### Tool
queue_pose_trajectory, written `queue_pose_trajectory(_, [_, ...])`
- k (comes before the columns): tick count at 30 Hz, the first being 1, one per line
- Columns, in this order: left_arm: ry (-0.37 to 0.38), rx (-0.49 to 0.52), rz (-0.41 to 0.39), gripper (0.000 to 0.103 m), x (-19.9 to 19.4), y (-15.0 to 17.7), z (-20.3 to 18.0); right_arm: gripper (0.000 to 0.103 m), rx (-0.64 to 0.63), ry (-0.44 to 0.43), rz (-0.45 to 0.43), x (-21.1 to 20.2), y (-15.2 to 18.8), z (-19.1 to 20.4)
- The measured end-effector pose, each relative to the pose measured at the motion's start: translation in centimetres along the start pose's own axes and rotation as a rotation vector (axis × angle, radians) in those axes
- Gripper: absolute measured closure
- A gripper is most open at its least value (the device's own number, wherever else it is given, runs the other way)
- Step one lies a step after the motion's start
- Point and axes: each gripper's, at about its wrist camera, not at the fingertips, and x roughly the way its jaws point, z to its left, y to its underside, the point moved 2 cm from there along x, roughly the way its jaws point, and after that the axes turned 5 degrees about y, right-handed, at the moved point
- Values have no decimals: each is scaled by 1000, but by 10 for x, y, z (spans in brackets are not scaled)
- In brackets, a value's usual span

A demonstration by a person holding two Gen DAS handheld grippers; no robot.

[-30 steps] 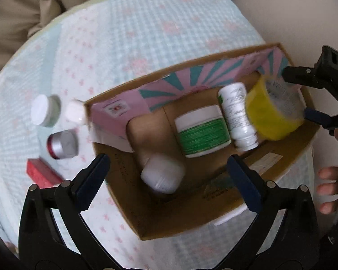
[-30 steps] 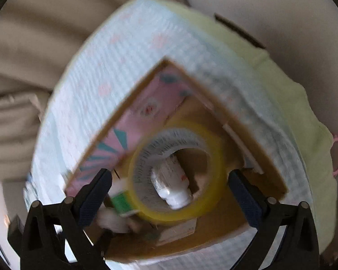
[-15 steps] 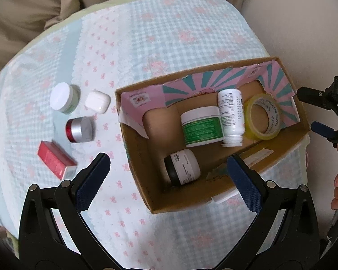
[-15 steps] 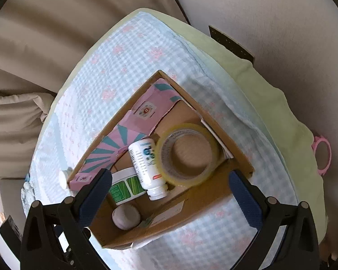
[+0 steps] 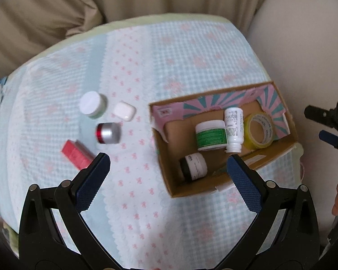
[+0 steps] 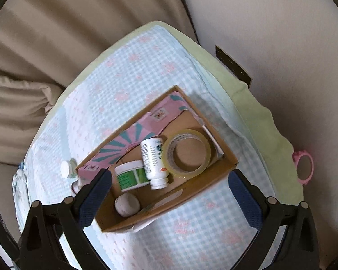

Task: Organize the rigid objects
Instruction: 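Move both tools back toward the remaining items on the bed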

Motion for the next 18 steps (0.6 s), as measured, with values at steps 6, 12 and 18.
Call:
queue_pose_trajectory(6, [-7, -46, -70, 0, -52, 13, 35, 0, -124, 9, -50, -39, 16, 37])
queue_pose_trajectory(12, [-29, -150, -114, 0, -91, 26, 85, 0, -232, -37, -83, -67, 33, 84])
queue_pose_trajectory(18, [-57, -278, -116, 0, -108, 36, 141, 0, -325, -81, -94, -84, 49, 142])
